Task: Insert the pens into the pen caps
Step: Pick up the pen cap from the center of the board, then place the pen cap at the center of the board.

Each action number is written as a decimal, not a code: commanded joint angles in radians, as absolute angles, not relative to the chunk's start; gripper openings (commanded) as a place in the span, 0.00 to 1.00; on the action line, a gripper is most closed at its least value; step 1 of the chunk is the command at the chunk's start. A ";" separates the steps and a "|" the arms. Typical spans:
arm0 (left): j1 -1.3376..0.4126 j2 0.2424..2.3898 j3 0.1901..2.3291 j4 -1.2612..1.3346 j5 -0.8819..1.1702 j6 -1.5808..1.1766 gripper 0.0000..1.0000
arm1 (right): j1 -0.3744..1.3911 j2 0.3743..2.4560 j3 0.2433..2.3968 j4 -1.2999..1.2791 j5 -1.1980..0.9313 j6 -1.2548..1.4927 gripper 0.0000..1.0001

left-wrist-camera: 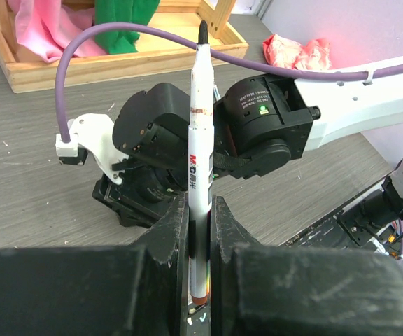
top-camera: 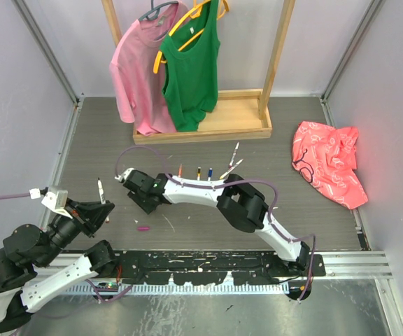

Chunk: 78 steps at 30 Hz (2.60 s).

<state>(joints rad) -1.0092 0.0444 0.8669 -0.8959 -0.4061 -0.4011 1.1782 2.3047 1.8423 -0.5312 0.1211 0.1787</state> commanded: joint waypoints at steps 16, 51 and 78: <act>-1.006 0.068 0.867 -0.865 -0.431 -0.390 0.00 | 1.201 2.287 1.846 -0.613 0.150 0.175 0.10; -1.005 0.575 0.787 -0.609 -0.227 -0.462 0.00 | 0.968 1.452 0.809 -0.533 0.124 0.539 0.07; -1.005 0.577 0.793 -0.616 -0.203 -0.476 0.00 | 0.958 1.551 0.801 -0.601 0.116 0.530 0.34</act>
